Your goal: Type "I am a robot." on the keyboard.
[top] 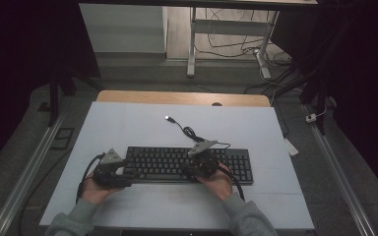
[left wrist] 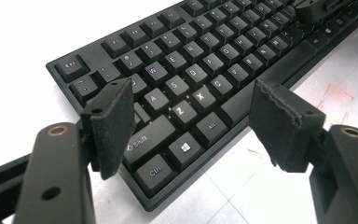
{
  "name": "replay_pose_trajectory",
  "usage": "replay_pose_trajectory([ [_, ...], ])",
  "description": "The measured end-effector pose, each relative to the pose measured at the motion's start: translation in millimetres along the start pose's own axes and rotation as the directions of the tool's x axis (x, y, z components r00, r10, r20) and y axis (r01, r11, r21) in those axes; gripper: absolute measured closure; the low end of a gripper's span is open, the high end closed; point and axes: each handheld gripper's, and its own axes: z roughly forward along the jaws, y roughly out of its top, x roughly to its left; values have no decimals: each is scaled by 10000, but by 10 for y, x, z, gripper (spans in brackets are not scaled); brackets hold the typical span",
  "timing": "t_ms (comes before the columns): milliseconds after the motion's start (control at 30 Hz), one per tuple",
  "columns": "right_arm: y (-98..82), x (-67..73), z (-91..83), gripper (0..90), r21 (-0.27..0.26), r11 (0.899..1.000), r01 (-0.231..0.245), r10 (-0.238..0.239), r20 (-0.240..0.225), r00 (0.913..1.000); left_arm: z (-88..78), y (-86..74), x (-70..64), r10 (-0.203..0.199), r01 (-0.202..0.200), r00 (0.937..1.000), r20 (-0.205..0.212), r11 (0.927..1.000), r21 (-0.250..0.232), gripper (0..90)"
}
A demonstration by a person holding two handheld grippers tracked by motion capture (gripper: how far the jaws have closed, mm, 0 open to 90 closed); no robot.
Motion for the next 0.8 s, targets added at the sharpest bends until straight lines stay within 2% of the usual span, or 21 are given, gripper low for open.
replay_pose_trajectory([
  [267,-34,-2,47,900,244,9996,122,-126,183,9998,2,-3,3,-70,70,10000,6,10000,32,311],
  [433,-41,8,32,900,95,9999,106,-108,217,9997,-1,-2,-1,-48,48,10000,-8,10000,14,311],
  [500,-35,14,5,900,-156,9999,24,-21,202,9998,-6,-2,2,-48,48,10000,-6,10000,-5,311],
  [667,-28,1,-93,898,-671,9976,166,-144,335,9993,-8,-4,16,-66,66,10000,-7,10000,-5,311],
  [700,-34,-8,-109,876,-814,9966,108,-87,259,9996,-9,-4,14,-70,70,10000,-3,10000,-17,311],
  [800,-47,-29,-159,712,-1102,9939,-88,130,380,9992,-15,-4,11,-54,54,10000,-14,10000,-47,310],
])
